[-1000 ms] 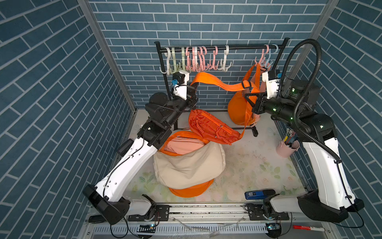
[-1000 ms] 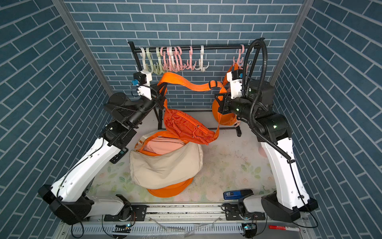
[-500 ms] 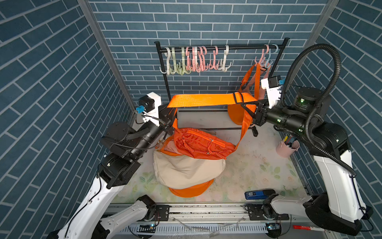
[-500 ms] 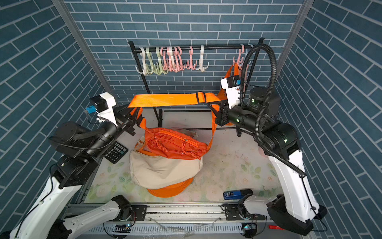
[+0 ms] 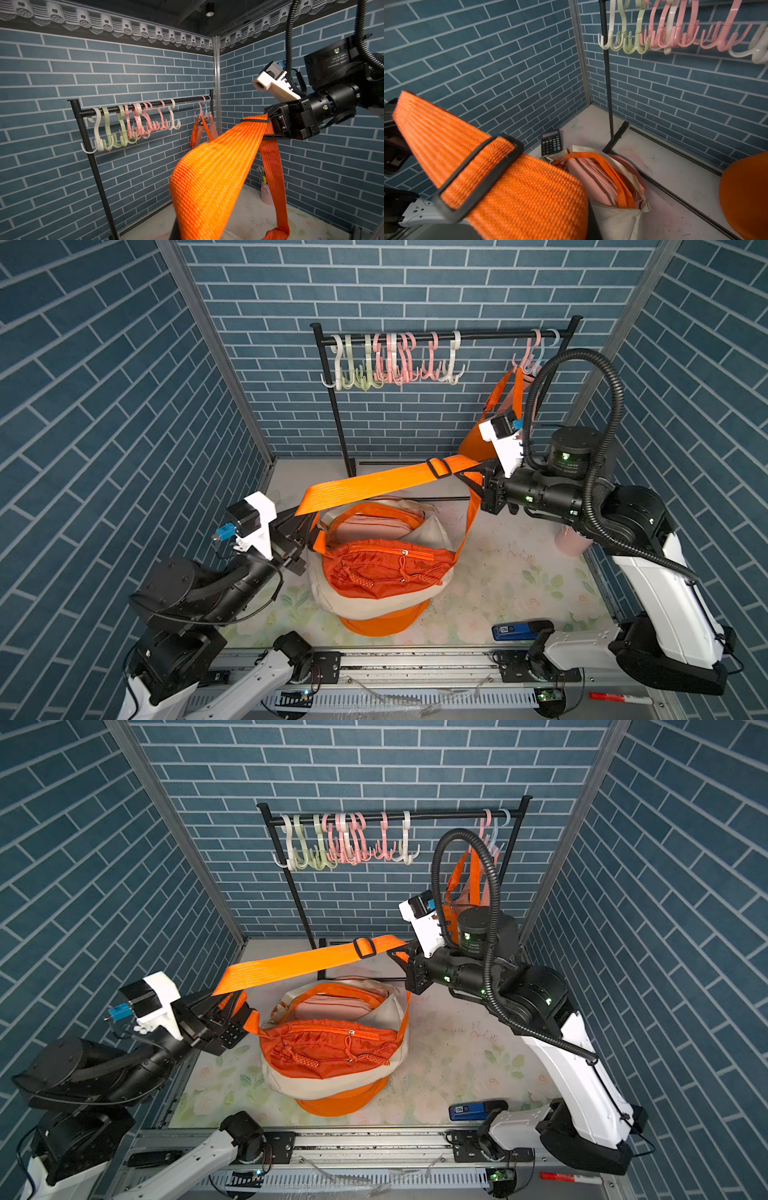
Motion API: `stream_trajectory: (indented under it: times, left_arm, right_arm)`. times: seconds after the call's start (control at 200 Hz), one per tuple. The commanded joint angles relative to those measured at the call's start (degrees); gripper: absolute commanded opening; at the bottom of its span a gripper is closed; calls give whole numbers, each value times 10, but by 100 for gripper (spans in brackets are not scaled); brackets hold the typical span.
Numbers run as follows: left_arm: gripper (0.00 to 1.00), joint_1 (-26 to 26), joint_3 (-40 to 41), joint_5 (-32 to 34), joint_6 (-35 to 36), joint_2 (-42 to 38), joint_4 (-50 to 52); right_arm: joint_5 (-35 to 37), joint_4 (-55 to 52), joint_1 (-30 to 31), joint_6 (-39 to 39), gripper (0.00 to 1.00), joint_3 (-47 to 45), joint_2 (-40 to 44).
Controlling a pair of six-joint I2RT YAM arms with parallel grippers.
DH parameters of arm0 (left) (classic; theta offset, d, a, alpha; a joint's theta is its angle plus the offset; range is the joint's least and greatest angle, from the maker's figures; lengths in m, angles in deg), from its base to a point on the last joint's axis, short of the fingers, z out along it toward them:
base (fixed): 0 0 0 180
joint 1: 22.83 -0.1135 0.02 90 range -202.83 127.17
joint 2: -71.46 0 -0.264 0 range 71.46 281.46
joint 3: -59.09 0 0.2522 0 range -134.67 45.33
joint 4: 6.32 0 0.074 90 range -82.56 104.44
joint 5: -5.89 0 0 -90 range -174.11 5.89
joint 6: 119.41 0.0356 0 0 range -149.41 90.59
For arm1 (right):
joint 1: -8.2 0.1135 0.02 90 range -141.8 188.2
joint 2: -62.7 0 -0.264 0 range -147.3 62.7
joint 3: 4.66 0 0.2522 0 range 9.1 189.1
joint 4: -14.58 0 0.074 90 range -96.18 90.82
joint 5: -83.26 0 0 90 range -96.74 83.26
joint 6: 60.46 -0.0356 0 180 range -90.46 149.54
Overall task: Take the bag off the hook
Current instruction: Place the bag inside the bag.
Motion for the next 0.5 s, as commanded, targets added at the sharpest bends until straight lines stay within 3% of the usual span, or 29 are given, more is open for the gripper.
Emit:
stream_trajectory:
  times: [0.0, 0.16, 0.495]
  left_arm:
    - [0, -1, 26, 65, -28, -37, 35]
    - [0, -1, 58, 154, -50, -21, 84]
    - [0, -7, 136, 294, -87, 43, 55]
  right_arm:
    - [90, 22, -6, 12, 0, -39, -7]
    - [115, 67, -16, 36, 0, -86, -51]
    - [41, 107, -73, 18, 0, -99, -147]
